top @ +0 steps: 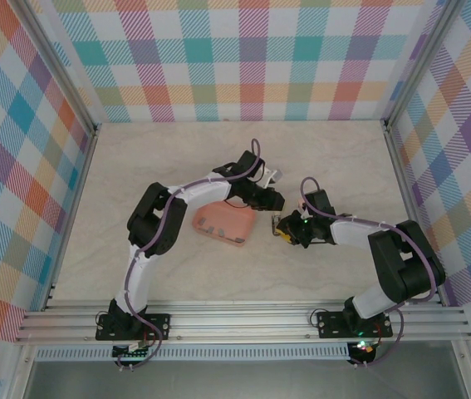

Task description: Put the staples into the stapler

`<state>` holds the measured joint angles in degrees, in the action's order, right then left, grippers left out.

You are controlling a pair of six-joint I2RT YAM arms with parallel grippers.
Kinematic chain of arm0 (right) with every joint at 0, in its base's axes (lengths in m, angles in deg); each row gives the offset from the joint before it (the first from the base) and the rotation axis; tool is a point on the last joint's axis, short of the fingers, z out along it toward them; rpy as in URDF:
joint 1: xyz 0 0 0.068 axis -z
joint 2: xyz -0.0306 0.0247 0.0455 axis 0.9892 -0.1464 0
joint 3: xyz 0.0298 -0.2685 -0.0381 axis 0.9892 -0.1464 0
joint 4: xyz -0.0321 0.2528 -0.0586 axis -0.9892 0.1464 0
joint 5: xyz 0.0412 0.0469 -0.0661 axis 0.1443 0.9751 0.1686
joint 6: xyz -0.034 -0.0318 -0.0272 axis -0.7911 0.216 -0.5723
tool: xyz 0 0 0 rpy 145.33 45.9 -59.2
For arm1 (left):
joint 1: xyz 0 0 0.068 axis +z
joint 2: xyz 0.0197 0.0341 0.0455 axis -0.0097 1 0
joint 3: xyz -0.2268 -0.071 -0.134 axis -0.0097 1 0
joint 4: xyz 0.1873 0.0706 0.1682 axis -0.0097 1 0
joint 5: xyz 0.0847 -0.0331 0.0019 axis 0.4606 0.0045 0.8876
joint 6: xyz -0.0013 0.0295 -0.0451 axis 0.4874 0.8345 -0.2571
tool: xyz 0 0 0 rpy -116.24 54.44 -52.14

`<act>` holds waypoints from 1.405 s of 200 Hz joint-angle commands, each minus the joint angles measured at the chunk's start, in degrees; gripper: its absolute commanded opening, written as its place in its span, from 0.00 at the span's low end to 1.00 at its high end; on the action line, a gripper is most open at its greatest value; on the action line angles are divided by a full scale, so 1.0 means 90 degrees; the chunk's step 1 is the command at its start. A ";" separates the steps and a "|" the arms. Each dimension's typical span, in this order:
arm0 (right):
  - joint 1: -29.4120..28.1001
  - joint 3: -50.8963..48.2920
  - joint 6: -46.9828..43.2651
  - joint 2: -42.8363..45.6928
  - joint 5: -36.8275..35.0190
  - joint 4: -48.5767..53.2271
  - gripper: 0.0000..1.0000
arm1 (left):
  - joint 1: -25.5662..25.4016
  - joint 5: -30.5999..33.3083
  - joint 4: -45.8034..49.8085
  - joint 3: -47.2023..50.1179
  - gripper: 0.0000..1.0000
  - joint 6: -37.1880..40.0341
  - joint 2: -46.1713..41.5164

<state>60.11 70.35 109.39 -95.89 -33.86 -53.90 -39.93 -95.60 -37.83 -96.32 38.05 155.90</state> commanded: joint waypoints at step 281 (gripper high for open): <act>-0.0036 -0.0064 -0.0508 0.1481 -0.0356 0.1131 0.37 | -0.0322 0.0579 0.0455 0.0582 0.27 0.0691 -0.0386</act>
<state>59.95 69.65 105.54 -82.89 -38.80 -44.10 -42.18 -92.06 -36.57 -92.15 43.01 153.95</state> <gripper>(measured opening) 0.364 0.270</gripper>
